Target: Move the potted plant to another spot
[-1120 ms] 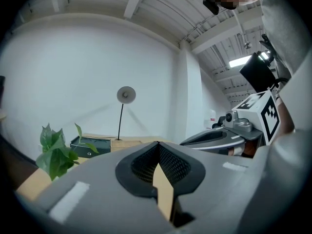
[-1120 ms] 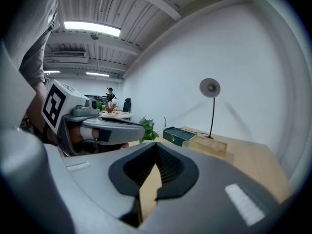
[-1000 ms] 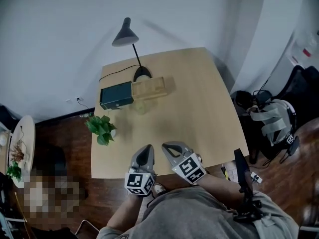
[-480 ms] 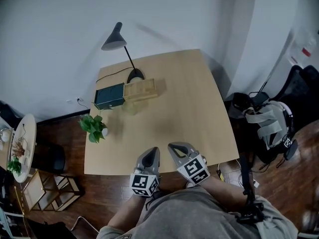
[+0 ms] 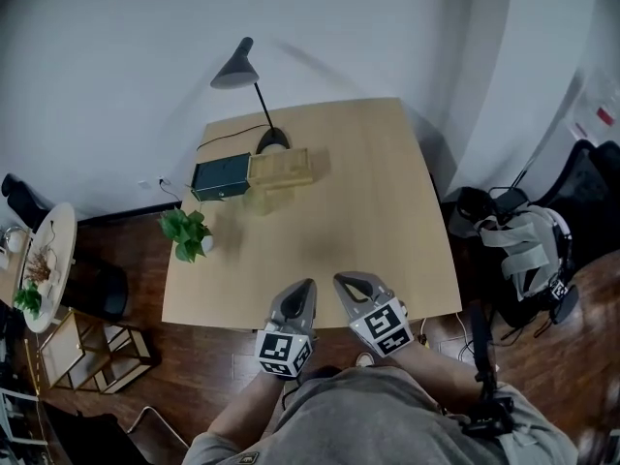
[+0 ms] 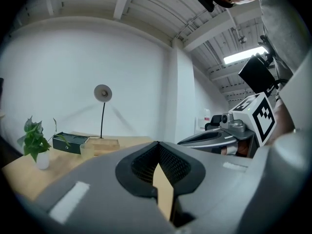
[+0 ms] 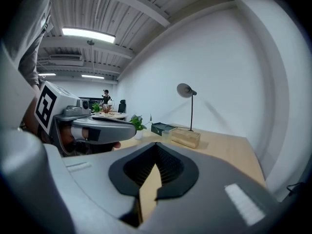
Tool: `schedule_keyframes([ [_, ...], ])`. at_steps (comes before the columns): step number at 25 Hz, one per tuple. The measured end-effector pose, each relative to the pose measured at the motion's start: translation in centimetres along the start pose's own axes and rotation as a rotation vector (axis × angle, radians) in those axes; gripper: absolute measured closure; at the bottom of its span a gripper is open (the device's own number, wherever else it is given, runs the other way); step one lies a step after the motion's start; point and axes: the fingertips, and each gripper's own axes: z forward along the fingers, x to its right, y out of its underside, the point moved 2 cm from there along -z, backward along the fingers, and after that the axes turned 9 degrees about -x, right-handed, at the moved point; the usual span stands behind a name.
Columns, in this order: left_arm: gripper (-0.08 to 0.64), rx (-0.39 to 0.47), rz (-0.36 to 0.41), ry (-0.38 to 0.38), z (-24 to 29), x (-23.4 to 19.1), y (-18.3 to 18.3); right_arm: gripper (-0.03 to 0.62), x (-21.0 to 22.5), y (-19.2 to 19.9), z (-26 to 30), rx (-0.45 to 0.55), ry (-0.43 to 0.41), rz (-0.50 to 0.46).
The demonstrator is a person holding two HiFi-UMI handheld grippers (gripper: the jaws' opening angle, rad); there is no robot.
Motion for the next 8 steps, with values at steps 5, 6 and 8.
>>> schedule_keyframes([
  [5, 0.557, -0.008, 0.008, 0.019, -0.9, -0.5, -0.1, 0.587, -0.8, -0.8, 0.2, 0.001, 0.015, 0.005],
  [6, 0.557, -0.009, 0.010, 0.024, -1.0, -0.6, -0.2, 0.586, -1.0, -0.9, 0.3, 0.001, 0.018, 0.004],
  [8, 0.557, -0.008, 0.015, 0.034, -1.2, -0.8, -0.3, 0.586, -1.2, -1.2, 0.4, 0.002, 0.026, 0.002],
])
